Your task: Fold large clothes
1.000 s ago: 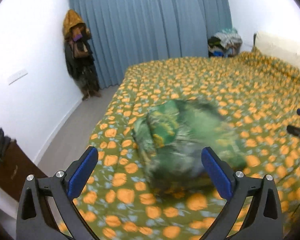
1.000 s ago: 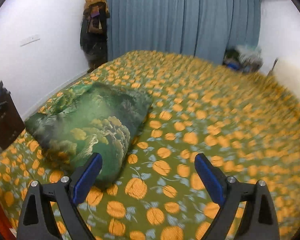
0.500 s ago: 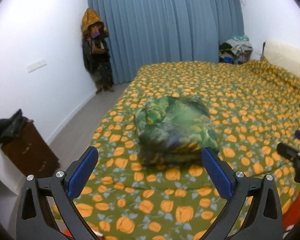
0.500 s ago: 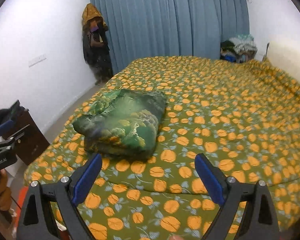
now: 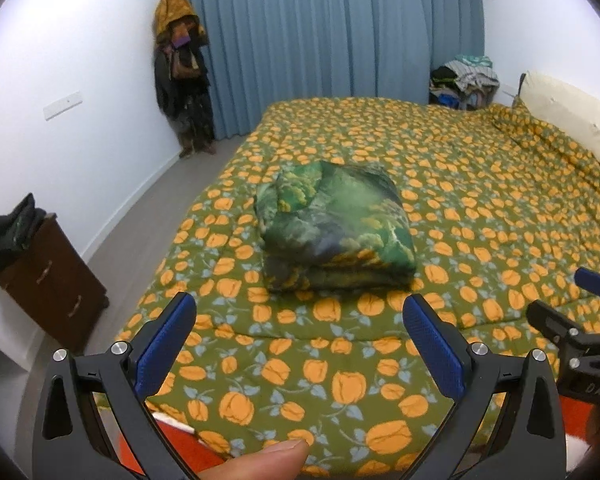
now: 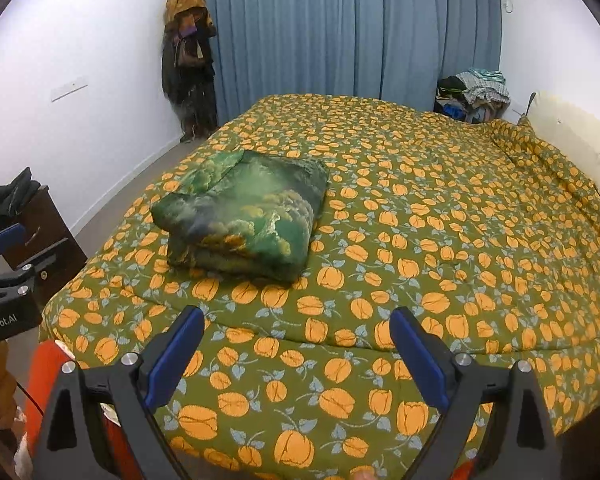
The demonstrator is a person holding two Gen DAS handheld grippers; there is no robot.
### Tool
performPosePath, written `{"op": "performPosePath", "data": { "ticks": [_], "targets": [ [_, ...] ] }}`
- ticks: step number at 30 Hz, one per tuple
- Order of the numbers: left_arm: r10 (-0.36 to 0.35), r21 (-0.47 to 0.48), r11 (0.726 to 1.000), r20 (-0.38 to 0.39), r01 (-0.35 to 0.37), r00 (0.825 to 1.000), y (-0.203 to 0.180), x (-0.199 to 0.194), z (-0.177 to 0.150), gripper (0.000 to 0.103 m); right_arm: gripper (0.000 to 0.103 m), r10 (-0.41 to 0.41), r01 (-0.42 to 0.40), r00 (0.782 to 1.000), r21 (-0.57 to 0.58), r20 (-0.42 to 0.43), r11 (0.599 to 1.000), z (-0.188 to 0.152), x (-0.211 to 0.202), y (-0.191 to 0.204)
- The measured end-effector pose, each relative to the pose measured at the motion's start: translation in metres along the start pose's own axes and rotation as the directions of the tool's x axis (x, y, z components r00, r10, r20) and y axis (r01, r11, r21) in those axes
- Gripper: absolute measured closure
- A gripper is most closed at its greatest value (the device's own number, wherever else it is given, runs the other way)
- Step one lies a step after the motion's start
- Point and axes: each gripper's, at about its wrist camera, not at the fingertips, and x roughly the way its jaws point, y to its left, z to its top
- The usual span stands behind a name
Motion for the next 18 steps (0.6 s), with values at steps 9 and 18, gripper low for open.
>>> {"op": "performPosePath", "data": {
  "ticks": [9,18],
  "targets": [
    [0.0,-0.022,1.0,-0.076,-0.002,0.997,-0.001,-0.017,0.003,0.0,0.008,-0.04,0.04,0.999,-0.022,-0.004,0.999,0.005,-0.022,0.013],
    [0.02,0.01,1.0,0.01,-0.02,1.0,-0.006,-0.048,0.012,0.0,0.007,-0.054,0.058,0.996,-0.047,0.071,0.997,0.02,-0.058,0.03]
  ]
}}
